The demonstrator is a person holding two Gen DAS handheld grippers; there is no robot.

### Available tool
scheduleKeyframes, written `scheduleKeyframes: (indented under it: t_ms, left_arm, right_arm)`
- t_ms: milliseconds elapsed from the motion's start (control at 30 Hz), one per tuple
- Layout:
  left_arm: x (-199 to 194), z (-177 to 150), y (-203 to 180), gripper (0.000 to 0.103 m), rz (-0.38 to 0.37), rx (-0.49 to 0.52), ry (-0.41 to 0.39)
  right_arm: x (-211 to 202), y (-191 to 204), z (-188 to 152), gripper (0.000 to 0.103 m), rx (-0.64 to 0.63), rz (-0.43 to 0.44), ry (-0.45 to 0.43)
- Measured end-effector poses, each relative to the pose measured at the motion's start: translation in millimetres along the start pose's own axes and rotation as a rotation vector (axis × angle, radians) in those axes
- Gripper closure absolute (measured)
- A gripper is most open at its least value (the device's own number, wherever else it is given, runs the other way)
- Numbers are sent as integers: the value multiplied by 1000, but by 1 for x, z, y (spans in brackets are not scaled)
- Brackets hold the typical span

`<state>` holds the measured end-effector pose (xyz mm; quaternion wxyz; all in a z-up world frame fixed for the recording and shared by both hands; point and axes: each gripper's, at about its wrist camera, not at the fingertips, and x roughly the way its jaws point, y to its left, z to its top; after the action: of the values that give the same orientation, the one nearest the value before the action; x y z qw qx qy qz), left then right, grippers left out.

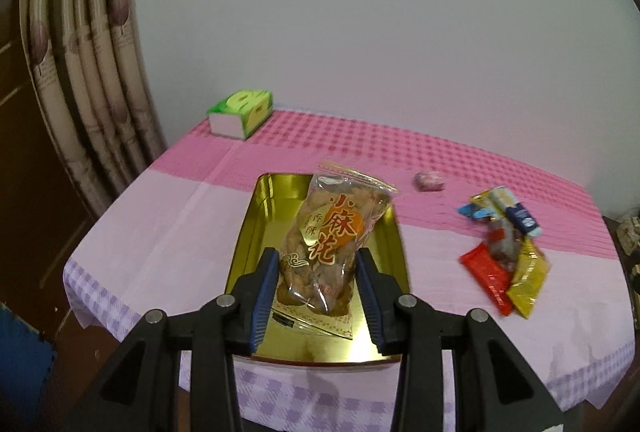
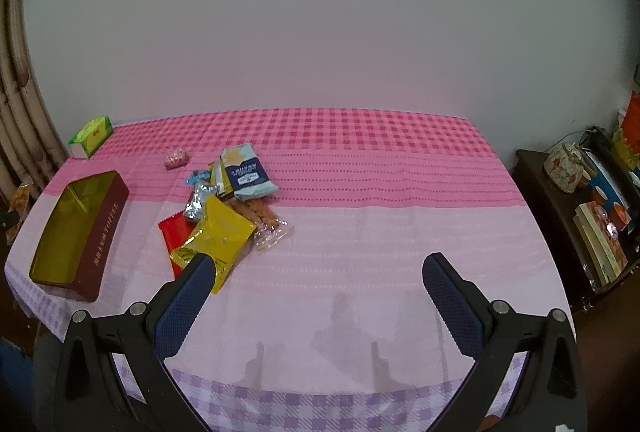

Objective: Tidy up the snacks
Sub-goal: 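Carry the snack bag with the left gripper into the tin and release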

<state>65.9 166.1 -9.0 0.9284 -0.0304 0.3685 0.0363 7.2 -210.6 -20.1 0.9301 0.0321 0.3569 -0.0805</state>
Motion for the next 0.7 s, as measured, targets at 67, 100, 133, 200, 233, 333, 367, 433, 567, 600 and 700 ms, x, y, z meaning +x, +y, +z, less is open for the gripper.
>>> scheduleKeyframes:
  t_ms: [67,100,133,200,233,333,367,433,567,600,700]
  left_arm:
    - [12,1,4,64,14,-8,13]
    - [19,1,6,64,22,-12,23]
    - [25,1,8,63,29,-14,30]
    - [38,2,12,63,49,-14,43]
    - [43,3,14,63,55,-18,49]
    - [62,6,22,63,69,-35,73]
    - [69,8,23,63,77,-37,81]
    - [80,10,23,63,90,-37,96]
    - [106,14,27,63,103,-53,132]
    - [112,14,27,63,106,-58,140]
    - [126,15,28,63,115,-60,158]
  right_arm:
    - [4,2,-2,0,-9,-2,8]
    - [8,3,-3,0,-15,-2,16]
    - [10,4,-4,0,-18,-3,21]
    - [17,6,-7,0,-26,-3,36]
    - [20,8,-9,0,-31,-1,46]
    - [31,11,-14,0,-47,0,71]
    - [35,12,-15,0,-51,-1,79]
    - [43,14,-18,0,-56,-2,98]
    - [57,18,-24,0,-72,-3,133]
    - [61,20,-26,0,-77,-2,144]
    - [69,25,-31,0,-97,0,168]
